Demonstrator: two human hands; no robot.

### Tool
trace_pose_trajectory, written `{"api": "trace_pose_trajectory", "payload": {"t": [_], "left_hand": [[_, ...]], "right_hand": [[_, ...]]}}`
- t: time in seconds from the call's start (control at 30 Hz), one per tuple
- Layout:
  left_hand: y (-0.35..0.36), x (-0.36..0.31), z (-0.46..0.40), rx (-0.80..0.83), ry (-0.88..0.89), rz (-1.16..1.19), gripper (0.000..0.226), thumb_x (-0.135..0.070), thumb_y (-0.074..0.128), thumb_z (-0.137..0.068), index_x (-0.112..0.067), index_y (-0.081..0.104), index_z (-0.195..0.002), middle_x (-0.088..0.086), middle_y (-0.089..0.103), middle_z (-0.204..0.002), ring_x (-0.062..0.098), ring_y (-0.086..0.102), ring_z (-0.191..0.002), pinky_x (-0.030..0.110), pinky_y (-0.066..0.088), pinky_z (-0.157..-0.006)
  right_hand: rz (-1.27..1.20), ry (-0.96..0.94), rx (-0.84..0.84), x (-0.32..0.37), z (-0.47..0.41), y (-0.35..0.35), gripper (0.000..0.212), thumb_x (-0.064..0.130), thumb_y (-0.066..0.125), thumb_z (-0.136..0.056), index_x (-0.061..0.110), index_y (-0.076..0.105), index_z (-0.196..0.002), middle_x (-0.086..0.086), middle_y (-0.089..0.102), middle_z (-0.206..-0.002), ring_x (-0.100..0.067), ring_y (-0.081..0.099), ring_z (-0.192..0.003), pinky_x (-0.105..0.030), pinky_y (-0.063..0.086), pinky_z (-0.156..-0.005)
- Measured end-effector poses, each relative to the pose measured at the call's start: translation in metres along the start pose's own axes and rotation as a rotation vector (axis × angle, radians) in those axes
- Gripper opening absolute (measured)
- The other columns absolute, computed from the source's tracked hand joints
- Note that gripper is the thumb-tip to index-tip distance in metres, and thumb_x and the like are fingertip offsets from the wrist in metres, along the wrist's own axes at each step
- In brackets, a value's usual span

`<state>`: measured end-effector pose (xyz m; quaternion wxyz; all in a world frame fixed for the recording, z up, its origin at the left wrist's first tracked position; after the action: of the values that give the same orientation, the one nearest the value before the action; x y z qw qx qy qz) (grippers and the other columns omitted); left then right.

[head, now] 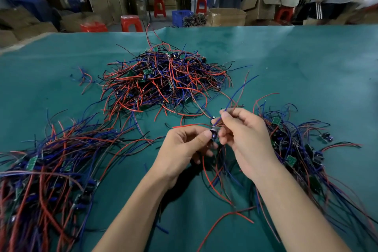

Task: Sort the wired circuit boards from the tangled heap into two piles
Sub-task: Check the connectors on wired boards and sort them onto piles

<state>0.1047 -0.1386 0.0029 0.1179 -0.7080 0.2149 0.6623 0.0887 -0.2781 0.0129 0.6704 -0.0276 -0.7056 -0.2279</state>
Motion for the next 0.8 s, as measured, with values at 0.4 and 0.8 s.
{"api": "trace_pose_trajectory", "payload": {"t": [0.4,0.8], "left_hand": [[-0.007,0.007,0.0,-0.046,-0.041,-0.068,0.014,-0.012,0.063,-0.094,-0.01,0.077,-0.094,-0.001,0.061,-0.064,0.022,0.045,-0.06,0.017,0.03,-0.044],[0.007,0.001,0.0,0.078,-0.009,-0.139,0.019,-0.024,0.062,-0.085,-0.021,0.077,-0.074,0.018,0.055,-0.064,0.011,0.045,-0.056,0.017,0.033,-0.053]], "right_hand": [[0.297,-0.159,0.061,0.011,-0.001,-0.003,0.011,0.011,0.079,-0.088,0.011,0.08,-0.077,-0.005,0.063,-0.061,-0.012,0.055,-0.055,-0.023,0.049,-0.052],[0.26,-0.525,-0.493,0.079,0.008,-0.083,0.019,0.026,0.076,-0.084,0.036,0.076,-0.068,0.014,0.066,-0.057,-0.004,0.058,-0.048,-0.028,0.051,-0.054]]}}
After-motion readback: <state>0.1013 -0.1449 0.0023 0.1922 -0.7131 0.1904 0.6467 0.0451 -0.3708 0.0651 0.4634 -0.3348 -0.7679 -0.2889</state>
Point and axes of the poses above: each hand's wrist, its own z-axis away from the middle knuckle, its own y-axis out of the palm, x = y × z, the point moved 9 cm from there along -z, towards the middle knuckle
